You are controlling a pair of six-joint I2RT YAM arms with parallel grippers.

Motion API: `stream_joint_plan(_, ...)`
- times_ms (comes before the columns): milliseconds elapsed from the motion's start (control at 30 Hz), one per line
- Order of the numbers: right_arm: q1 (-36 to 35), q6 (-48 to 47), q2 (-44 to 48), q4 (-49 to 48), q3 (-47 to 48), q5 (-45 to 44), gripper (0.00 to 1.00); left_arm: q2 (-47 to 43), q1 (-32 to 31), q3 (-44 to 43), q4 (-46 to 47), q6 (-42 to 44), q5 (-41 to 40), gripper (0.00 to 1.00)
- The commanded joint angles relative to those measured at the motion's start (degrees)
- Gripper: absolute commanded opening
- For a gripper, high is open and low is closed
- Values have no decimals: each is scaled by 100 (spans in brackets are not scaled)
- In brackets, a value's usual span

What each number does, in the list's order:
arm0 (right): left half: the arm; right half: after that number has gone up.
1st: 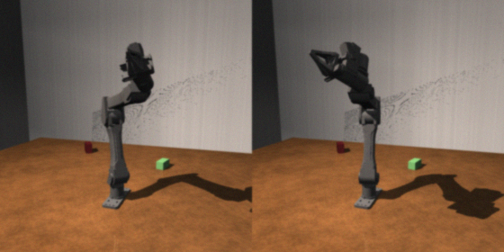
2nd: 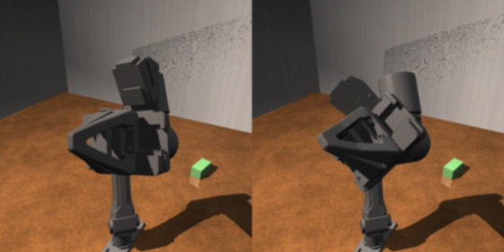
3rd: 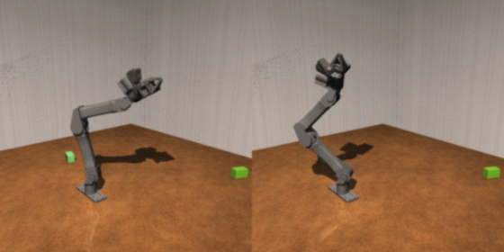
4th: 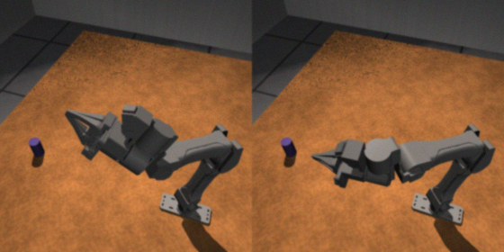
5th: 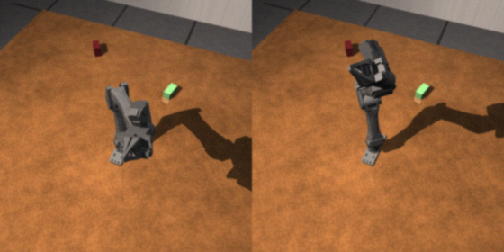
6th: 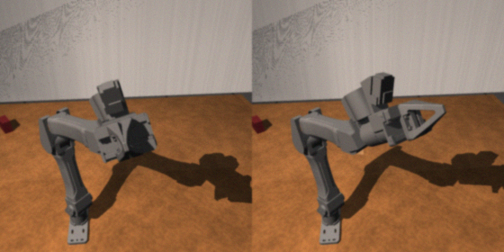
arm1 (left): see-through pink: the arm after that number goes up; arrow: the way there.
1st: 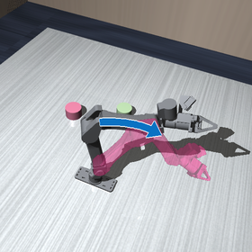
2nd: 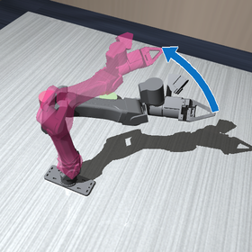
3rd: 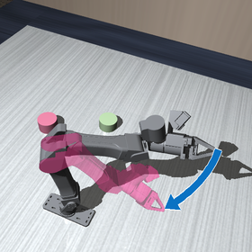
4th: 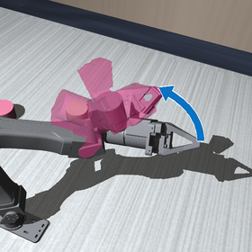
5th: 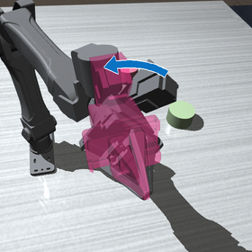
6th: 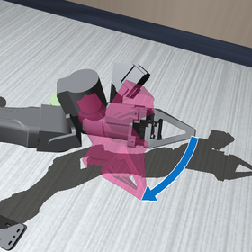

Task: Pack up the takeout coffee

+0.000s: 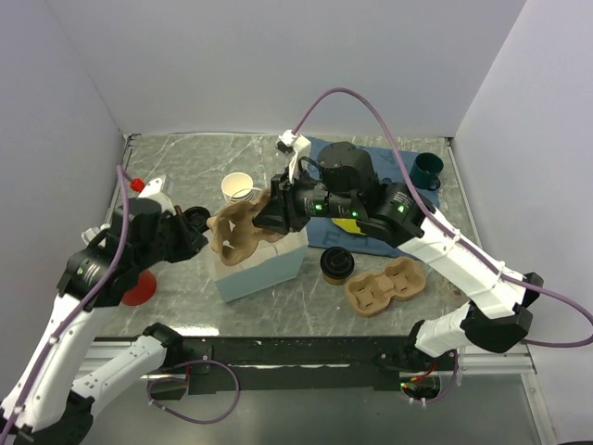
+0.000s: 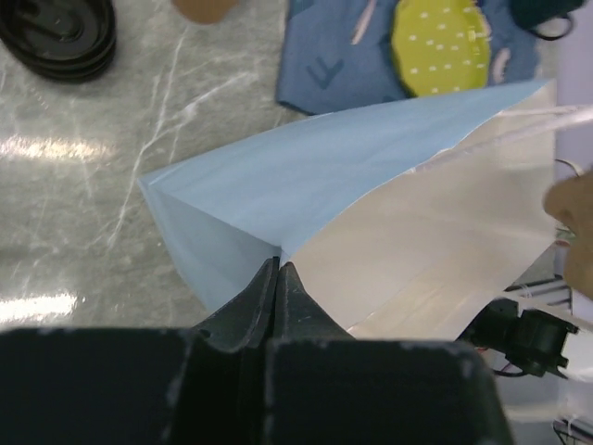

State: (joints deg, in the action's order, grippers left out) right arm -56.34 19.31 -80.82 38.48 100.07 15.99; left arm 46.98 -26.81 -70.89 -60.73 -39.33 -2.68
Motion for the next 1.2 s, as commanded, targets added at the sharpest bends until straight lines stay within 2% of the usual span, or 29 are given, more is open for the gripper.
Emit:
stream_joint_plan(0, 61, 283, 320, -490, -75, 27, 34, -505, 18, 215, 851, 373, 443, 1)
stream_joint_plan(400, 228, 662, 716, -842, -603, -61, 34, -1120, 18, 647, 1265, 628, 655, 1)
stream_joint_plan(533, 220, 793, 725, -1070, -629, 53, 34, -1068, 18, 752, 1213, 707, 646, 1)
stream_joint_plan(900, 264, 557, 690, -843, -568, -140, 34, -1306, 18, 849, 1388, 831, 716, 1)
stream_joint_plan(1033, 264, 538, 620, -649, -611, -61, 33, -1288, 18, 823, 1432, 603, 760, 1)
stream_joint_plan(1167, 246, 705, 838, -763, -1120, 63, 32, -1209, 18, 753, 1406, 321, 865, 1)
